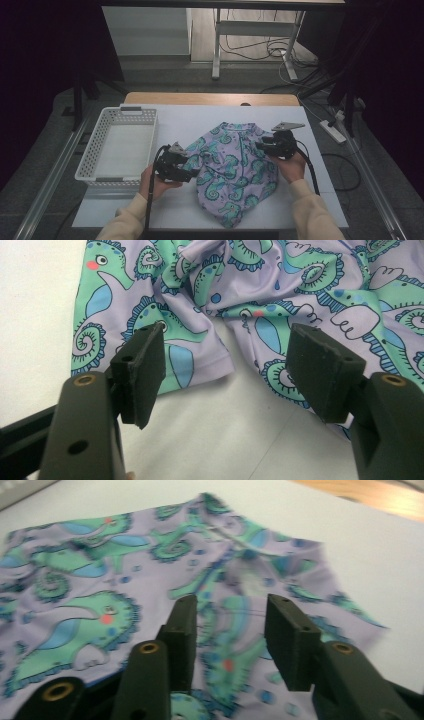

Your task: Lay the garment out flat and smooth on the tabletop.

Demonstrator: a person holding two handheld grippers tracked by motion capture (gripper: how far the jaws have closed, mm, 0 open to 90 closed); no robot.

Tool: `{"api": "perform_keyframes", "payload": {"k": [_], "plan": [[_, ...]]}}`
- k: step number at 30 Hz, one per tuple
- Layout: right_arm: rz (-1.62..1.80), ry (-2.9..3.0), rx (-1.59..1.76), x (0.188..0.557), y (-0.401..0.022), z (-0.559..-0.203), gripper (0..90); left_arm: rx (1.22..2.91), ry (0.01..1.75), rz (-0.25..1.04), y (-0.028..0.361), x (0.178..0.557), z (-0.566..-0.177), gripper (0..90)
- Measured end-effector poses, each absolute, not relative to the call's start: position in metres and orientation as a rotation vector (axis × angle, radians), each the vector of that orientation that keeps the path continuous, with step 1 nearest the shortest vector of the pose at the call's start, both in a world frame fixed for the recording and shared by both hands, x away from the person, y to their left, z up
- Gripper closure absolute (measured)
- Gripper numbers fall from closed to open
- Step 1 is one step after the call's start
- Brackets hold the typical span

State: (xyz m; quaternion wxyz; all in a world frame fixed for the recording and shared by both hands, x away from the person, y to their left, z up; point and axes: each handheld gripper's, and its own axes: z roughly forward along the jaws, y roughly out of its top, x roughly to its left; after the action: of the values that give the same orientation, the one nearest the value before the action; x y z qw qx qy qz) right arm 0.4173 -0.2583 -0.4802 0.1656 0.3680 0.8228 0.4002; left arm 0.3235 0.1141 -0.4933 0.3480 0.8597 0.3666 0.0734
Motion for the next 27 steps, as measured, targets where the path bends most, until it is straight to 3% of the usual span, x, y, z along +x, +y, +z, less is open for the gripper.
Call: {"api": "perform_keyframes", "payload": {"k": [19,23,27], "plan": [[0.966,2.441,1.099,0.443,-0.245,-0.512,52.2,2.234,0.952,0.188,0.113,0.323,-0.495,32.7],[0.960,2.476,1.081,0.442,-0.243,-0.514,54.6,2.241,0.946,0.188,0.112,0.324,-0.495,32.7],[0.928,2.508,1.057,0.441,-0.239,-0.518,69.8,2.239,0.947,0.188,0.112,0.324,-0.495,32.7]]}}
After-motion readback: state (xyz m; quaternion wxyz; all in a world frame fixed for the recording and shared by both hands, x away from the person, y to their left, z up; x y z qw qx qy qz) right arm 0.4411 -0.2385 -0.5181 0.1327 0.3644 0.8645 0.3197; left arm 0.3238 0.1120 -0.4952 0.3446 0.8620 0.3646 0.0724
